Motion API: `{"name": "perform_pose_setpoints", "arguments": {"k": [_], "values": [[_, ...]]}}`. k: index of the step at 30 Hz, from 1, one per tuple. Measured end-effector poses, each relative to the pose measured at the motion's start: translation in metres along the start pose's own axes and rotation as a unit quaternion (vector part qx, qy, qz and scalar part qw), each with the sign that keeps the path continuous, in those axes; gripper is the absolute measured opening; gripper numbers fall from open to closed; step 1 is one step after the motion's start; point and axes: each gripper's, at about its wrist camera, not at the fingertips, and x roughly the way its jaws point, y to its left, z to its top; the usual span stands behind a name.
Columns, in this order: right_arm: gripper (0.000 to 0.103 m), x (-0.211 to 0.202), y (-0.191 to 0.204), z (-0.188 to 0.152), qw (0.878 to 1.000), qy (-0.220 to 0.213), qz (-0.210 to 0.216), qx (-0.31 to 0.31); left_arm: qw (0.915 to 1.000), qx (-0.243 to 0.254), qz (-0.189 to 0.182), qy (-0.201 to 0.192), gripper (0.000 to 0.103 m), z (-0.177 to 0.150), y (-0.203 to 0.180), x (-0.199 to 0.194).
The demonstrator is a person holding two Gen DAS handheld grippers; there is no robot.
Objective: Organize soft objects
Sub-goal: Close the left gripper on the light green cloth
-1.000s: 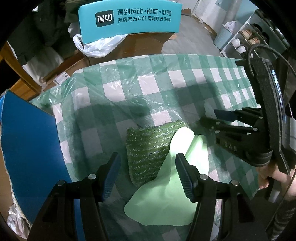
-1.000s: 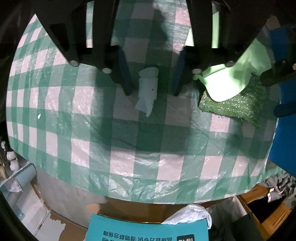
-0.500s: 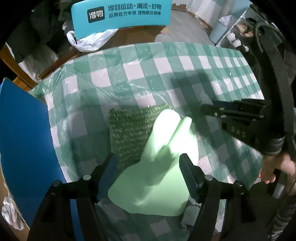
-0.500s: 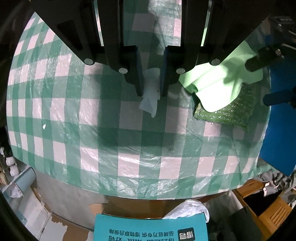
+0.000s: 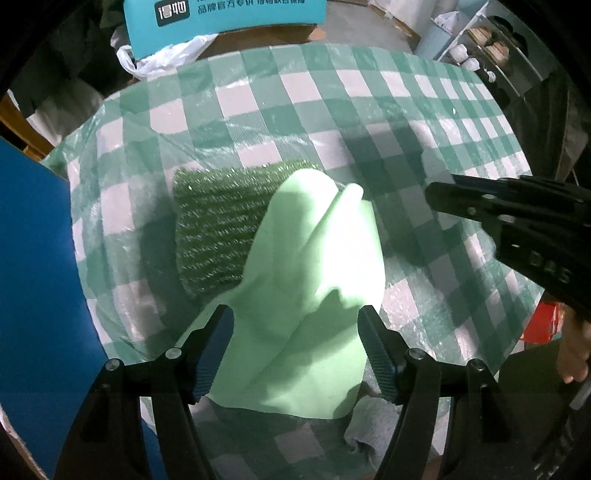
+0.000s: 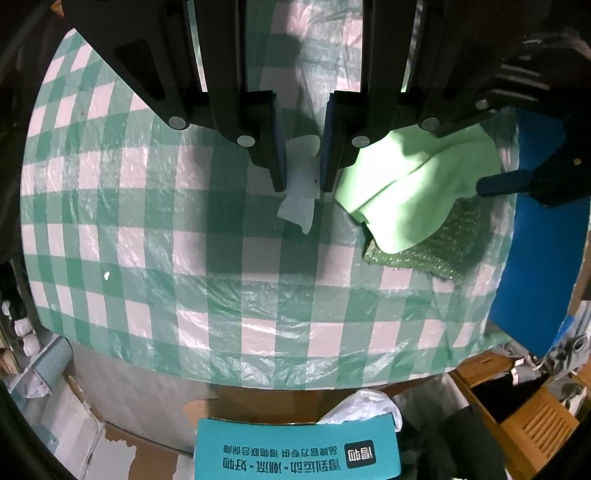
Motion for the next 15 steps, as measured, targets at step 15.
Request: {"name": "perform_pose_setpoints", "arguments": {"k": [15], "values": [[0.017, -0.015, 0.0, -0.009, 1.0, -0.01, 0.016, 0.003, 0.9992, 0.028, 0.028, -0.008, 0.063, -0.001, -0.009, 0.014]]}}
